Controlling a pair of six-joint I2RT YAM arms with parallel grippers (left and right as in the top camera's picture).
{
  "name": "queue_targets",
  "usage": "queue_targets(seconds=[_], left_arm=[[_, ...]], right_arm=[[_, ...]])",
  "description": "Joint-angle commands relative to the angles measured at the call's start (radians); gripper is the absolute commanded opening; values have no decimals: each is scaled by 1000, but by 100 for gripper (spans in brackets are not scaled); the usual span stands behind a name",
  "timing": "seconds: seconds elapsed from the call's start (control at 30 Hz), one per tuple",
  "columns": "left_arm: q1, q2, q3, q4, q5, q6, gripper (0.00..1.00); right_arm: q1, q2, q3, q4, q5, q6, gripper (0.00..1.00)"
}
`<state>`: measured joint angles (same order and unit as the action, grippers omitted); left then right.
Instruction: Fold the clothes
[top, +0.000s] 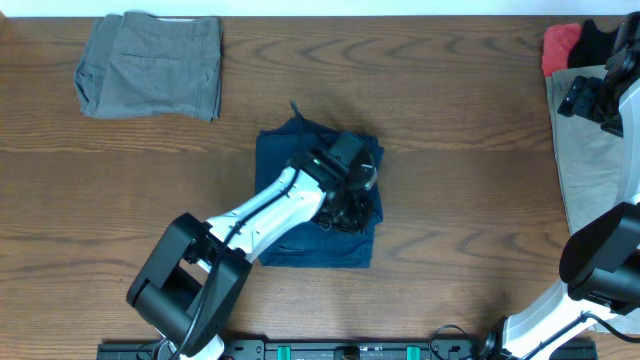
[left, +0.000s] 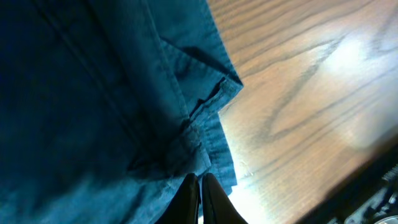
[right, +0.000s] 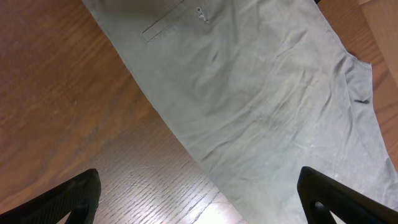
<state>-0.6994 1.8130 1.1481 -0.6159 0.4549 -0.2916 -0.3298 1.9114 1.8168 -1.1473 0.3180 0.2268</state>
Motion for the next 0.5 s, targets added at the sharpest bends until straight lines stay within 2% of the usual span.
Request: queue_targets(seconds=[0.0,0.2,0.47], left_arm=[[-5,11,-20,15,-109,-47,6],[-2,11,-20,21,-188,-47,6],[-10,28,-34,39,-173,-62,6]], right_arm=[[-4,4,5,-1,10,12,99],[-3,4,6,0,11,12,99],[-4,4,5,0,11,12,99]])
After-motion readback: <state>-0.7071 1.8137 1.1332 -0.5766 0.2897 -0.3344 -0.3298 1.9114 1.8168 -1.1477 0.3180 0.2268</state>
